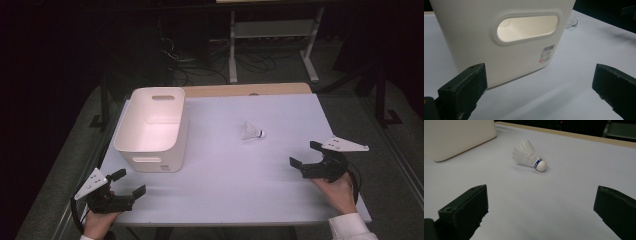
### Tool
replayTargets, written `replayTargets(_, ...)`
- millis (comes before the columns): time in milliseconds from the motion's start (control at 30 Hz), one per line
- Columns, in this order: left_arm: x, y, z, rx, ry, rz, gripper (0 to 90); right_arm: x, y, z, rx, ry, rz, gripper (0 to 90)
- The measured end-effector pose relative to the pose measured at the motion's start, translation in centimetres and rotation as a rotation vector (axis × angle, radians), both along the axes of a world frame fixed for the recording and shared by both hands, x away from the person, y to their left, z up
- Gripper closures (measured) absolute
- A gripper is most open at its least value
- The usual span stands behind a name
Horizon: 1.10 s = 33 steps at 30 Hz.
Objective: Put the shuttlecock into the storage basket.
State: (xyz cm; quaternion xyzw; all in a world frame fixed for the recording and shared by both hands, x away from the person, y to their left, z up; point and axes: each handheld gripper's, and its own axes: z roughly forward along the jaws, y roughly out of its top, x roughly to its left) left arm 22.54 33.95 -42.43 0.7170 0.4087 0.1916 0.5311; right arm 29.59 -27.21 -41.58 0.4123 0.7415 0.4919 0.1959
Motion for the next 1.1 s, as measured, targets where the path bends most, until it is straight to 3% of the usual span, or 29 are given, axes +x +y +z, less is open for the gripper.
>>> replayTargets(367, -0.1, 0.0, 0.0, 0.001, -0.003, 0.004, 0.0, -0.2, 0.5, 0.1, -0.009, 0.009, 0.014, 0.0)
replayTargets(633, -0.1, 0.0, 0.0, 0.002, -0.001, 0.008, 0.0, 0.0, 1.3, 0.3, -0.042, 0.017, 0.035, 0.0)
replayTargets(1100, -0.1, 0.1, 0.0, 0.018, 0.001, 0.007, 0.0, 1.3, 2.4, 1.0, -0.073, 0.037, 0.074, 0.0)
